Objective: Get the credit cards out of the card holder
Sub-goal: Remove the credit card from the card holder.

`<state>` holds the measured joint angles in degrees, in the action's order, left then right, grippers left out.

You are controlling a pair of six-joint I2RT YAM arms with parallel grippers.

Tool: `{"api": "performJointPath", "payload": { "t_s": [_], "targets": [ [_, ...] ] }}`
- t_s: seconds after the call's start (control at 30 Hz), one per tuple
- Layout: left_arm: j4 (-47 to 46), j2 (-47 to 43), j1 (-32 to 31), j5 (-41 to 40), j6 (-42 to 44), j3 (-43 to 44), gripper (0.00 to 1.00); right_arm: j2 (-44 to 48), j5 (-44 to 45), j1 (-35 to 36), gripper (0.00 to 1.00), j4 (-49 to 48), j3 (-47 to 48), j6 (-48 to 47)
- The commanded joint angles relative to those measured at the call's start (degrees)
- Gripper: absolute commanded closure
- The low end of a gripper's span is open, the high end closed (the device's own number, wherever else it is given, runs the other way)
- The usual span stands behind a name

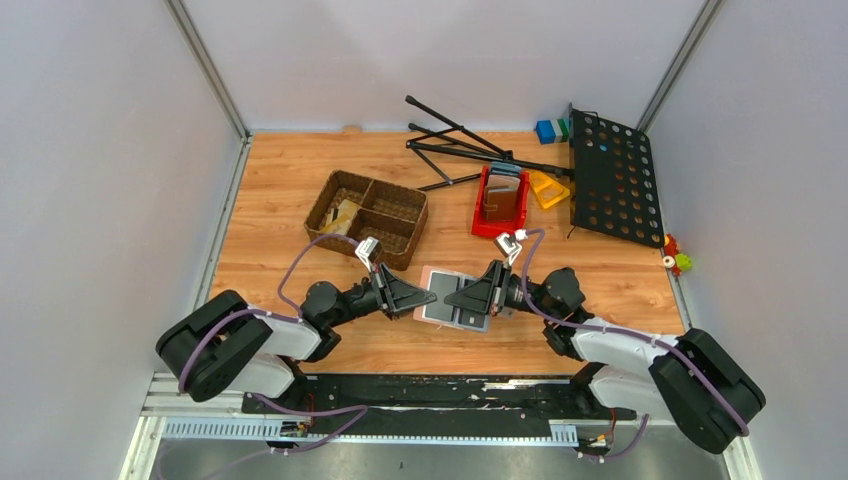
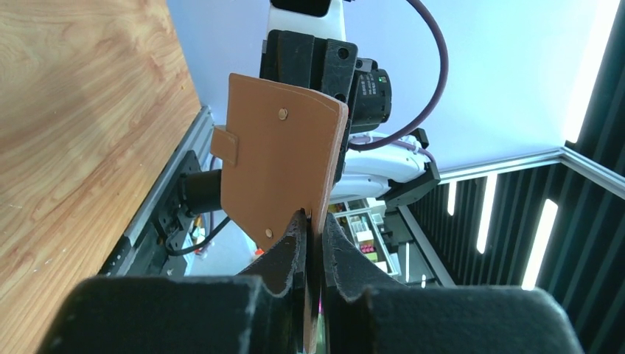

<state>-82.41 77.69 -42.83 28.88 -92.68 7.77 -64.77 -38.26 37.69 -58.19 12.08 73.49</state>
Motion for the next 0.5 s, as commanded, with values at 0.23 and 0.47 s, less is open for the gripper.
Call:
{"api": "performJointPath", "payload": {
  "t_s": [0.23, 0.47],
  "targets": [
    [-8.01, 2.55, 1.16, 0.78, -0.83, -0.92, 0.93, 2.31, 0.6, -0.07, 0.97, -3.53, -1.09, 0.55],
    [-7.89, 2.82, 1.26, 1.01, -0.42, -0.72, 0.84, 4.51, 0.91, -0.15, 0.96, -1.28, -1.81, -0.58]
  ]
}}
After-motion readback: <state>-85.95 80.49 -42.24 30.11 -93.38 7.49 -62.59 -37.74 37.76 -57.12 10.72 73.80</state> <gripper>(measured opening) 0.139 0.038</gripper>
